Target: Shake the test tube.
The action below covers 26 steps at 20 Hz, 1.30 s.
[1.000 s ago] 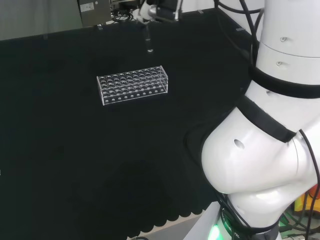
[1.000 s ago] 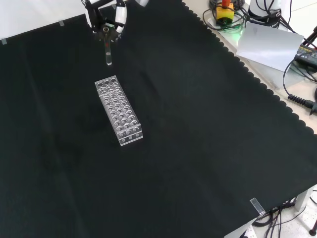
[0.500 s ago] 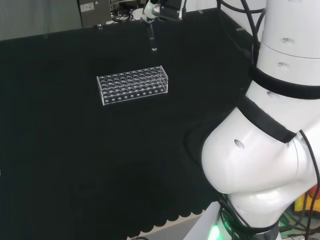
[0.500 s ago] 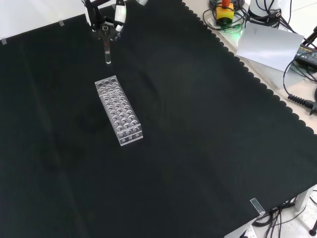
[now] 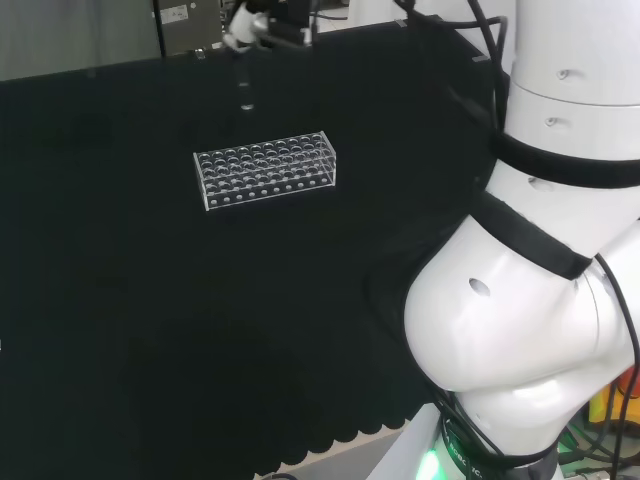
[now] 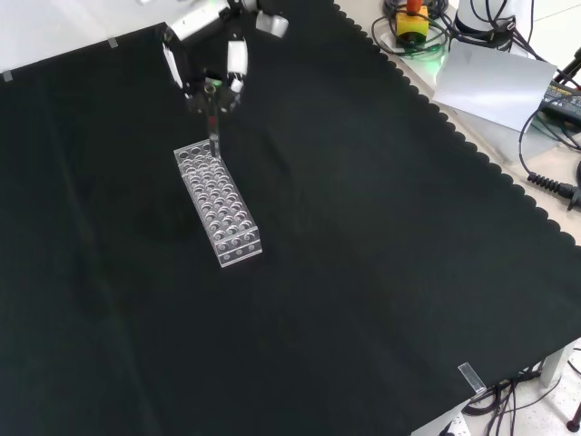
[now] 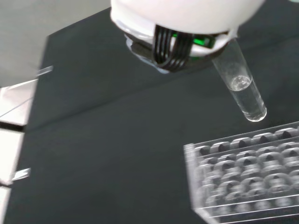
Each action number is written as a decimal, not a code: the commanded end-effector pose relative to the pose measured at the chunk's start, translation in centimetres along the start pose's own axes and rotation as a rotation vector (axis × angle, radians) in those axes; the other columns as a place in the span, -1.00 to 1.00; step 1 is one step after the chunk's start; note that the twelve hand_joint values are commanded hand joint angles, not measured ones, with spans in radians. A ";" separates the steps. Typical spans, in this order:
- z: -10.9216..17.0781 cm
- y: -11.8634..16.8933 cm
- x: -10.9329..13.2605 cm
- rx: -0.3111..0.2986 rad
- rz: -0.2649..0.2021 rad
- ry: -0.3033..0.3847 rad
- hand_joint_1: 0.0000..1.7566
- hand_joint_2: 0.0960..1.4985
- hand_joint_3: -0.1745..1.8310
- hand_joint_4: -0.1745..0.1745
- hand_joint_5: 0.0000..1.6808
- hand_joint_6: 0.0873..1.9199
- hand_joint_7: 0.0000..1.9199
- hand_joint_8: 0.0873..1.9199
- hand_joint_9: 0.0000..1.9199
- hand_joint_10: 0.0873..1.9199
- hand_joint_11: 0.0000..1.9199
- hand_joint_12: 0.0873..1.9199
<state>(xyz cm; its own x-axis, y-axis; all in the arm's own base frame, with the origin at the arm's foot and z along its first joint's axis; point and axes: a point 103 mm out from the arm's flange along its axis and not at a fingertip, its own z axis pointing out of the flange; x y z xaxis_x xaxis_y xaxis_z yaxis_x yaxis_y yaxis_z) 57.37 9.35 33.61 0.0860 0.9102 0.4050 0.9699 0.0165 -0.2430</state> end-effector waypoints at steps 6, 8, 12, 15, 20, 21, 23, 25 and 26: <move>2.6 0.2 8.4 0.047 -0.128 0.074 0.51 -0.06 -0.39 -1.00 0.62 -0.97 0.43 -0.35 0.68 -0.28 0.32 -0.14; 2.5 0.2 8.1 0.045 -0.122 0.075 0.51 -0.06 -0.39 -1.00 0.62 -0.97 0.43 -0.35 0.68 -0.28 0.32 -0.14; 2.0 0.1 5.7 0.035 -0.077 0.059 0.51 -0.06 -0.39 -1.00 0.62 -0.98 0.43 -0.35 0.68 -0.28 0.31 -0.14; 1.2 0.0 2.5 0.017 -0.021 0.033 0.51 -0.06 -0.39 -1.00 0.62 -0.98 0.43 -0.35 0.68 -0.28 0.31 -0.14; -0.6 -0.2 -2.5 -0.017 0.066 -0.002 0.51 -0.06 -0.39 -1.00 0.62 -0.98 0.43 -0.35 0.68 -0.28 0.31 -0.14; -1.0 -0.3 -3.4 -0.024 0.083 -0.008 0.51 -0.06 -0.39 -1.00 0.63 -0.98 0.43 -0.35 0.68 -0.28 0.31 -0.14; -1.7 -0.6 -5.2 -0.036 0.115 -0.021 0.51 -0.06 -0.39 -1.00 0.63 -0.98 0.43 -0.35 0.68 -0.28 0.31 -0.14; -2.3 -0.8 -6.5 -0.049 0.141 -0.033 0.51 -0.06 -0.39 -1.00 0.63 -0.98 0.43 -0.35 0.68 -0.28 0.31 -0.14; -2.6 -0.9 -7.1 -0.054 0.151 -0.038 0.51 -0.06 -0.39 -1.00 0.63 -0.98 0.43 -0.35 0.68 -0.28 0.31 -0.14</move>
<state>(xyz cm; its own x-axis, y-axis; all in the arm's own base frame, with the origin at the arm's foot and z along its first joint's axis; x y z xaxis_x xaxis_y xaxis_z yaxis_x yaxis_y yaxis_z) 56.94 5.56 33.14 0.1671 0.9114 0.3760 0.9639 -0.0708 -0.2567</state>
